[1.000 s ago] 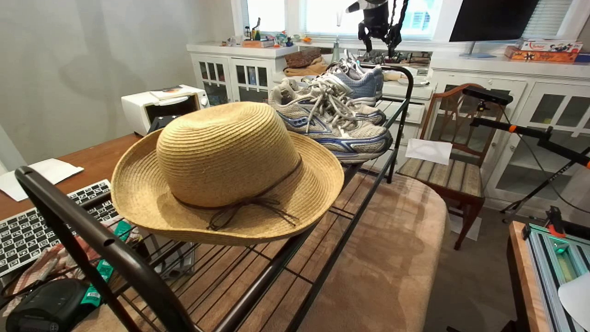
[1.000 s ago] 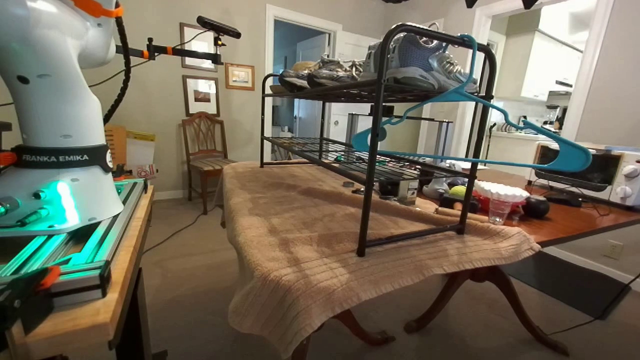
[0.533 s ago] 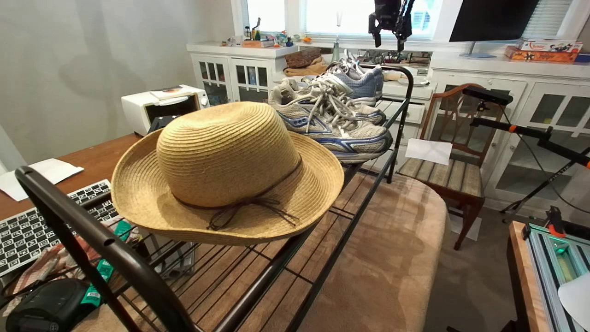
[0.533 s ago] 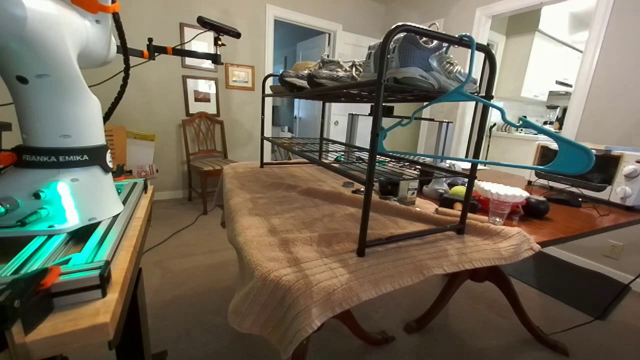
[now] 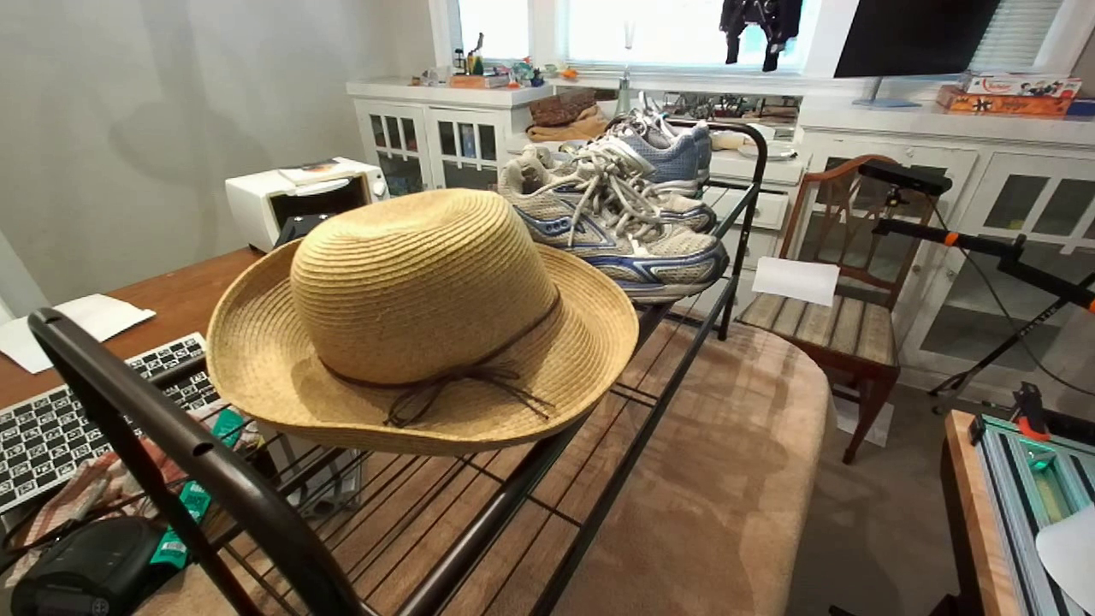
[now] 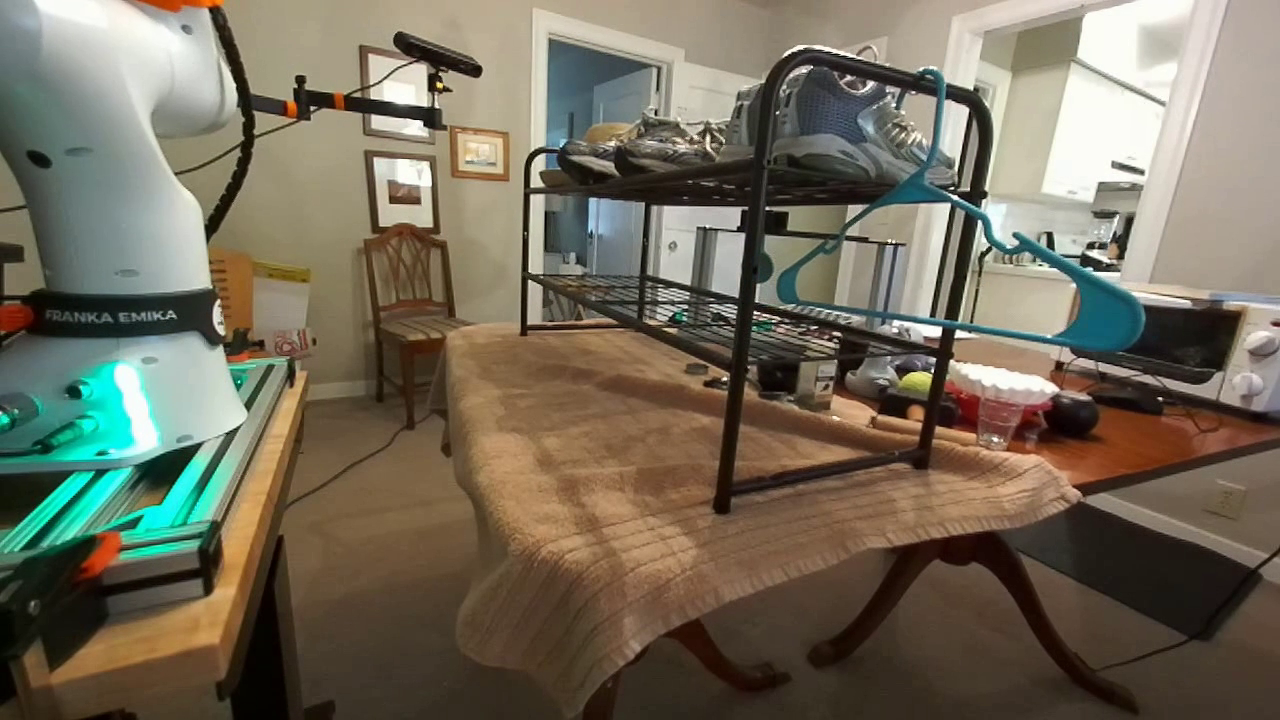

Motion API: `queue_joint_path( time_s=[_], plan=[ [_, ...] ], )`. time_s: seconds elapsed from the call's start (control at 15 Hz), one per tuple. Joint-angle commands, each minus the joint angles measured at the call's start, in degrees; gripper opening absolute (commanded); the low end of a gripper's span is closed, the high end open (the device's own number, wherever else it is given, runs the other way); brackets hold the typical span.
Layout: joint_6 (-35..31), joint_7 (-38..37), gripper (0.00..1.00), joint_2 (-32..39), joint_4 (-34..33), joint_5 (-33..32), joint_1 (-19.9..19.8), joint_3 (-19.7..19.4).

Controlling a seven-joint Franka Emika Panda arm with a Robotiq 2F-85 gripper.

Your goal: Hang the hanger to the right side of the shoe rack

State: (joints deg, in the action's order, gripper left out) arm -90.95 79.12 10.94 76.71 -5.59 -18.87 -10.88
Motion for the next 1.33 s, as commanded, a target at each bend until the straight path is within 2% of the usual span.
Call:
queue_joint_path(
  time_s=[0.0, 0.33, 0.4, 0.73, 0.87, 1.07, 1.27],
  plan=[
    [-2.44, -5.58, 1.00, -7.30, 8.72, 7.25, -1.10, -0.41],
    [-11.01, -8.86, 1.00, -15.09, 18.92, 16.99, -2.37, -1.55],
    [-12.80, -8.21, 1.00, -16.75, 21.14, 18.63, -0.96, -3.34],
    [-26.81, -8.26, 1.00, -24.40, 32.37, 21.57, 1.25, -5.21],
    [-27.80, -10.67, 1.00, -26.56, 34.99, 21.62, 2.17, -5.72],
    [-25.79, -16.25, 1.00, -29.38, 37.97, 21.26, 3.32, -6.15],
    [-25.76, -26.31, 1.00, -31.59, 40.40, 20.67, 3.86, -5.69]
  ],
)
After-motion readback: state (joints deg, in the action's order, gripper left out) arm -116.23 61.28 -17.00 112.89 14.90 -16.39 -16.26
